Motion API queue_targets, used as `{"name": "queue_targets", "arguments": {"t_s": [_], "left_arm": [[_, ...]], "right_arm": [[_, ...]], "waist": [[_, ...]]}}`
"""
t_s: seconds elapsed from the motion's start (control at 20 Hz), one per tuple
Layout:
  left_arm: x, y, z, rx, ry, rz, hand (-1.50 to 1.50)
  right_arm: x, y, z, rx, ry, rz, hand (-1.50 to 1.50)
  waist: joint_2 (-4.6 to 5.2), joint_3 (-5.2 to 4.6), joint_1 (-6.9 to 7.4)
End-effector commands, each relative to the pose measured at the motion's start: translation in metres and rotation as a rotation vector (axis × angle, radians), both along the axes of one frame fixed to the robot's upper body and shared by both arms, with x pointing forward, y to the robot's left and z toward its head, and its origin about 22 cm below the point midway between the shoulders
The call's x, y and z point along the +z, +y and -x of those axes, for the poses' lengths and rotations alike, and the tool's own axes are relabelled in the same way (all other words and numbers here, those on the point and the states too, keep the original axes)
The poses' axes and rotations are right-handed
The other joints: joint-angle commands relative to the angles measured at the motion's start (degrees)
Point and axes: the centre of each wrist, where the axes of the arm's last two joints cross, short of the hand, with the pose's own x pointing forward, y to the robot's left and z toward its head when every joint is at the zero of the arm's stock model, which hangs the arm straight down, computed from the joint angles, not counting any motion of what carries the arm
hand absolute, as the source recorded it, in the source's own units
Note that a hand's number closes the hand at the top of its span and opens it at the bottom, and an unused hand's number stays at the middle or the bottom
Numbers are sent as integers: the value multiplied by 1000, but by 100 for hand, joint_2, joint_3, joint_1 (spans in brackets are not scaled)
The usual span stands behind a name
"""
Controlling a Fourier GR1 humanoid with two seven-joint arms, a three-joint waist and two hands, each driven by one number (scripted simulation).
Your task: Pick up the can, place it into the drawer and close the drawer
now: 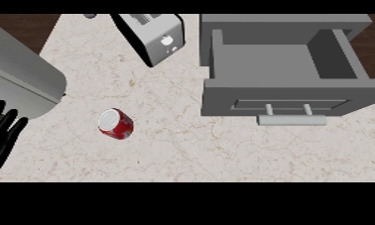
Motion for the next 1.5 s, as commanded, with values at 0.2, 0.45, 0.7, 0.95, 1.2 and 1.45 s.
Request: {"name": "queue_targets", "arguments": {"t_s": [0.2,0.45,0.7,0.95,1.2,1.45], "left_arm": [[-2,-1,-21,13,56,167,-150],[-3,20,-18,4,96,227,-150],[-22,-3,-43,1,140,249,-150],[-50,9,-76,11,153,242,-150],[-46,-20,-59,37,164,222,-150],[-85,-16,-76,33,196,212,-150]], "right_arm": [[0,-13,23,12,-2,-5,-150],[-7,-39,34,5,-10,-10,-150],[-4,-44,52,18,11,9,-150],[-6,-40,35,23,-9,10,-150],[0,-72,54,15,-5,3,-150],[-1,-56,69,25,-1,-4,-150]], "waist": [[7,-1,-59],[2,-1,-28],[5,-1,-59],[15,-4,-44],[3,-1,-28],[4,-2,-47]]}}
